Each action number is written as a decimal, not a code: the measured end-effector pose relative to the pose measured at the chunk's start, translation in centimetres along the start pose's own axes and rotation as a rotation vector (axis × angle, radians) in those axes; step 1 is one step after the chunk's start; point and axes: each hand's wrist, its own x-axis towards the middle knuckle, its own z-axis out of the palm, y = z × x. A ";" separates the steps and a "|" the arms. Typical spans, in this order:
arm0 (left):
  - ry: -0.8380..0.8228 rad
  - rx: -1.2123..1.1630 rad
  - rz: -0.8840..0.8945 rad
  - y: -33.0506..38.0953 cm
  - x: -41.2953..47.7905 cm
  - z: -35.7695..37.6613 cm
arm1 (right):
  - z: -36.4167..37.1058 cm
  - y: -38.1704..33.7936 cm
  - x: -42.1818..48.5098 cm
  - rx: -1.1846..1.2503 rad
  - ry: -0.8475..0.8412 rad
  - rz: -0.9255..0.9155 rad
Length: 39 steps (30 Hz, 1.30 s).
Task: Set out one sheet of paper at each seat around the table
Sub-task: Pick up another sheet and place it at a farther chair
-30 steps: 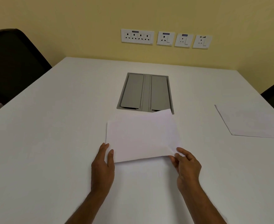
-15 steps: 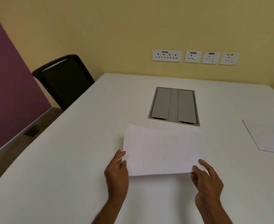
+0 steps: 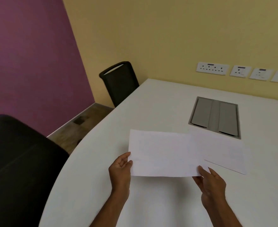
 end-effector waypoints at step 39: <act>0.440 -0.015 -0.333 -7.0 10.5 -27.8 | 13.2 24.6 -10.0 -0.418 -0.133 0.070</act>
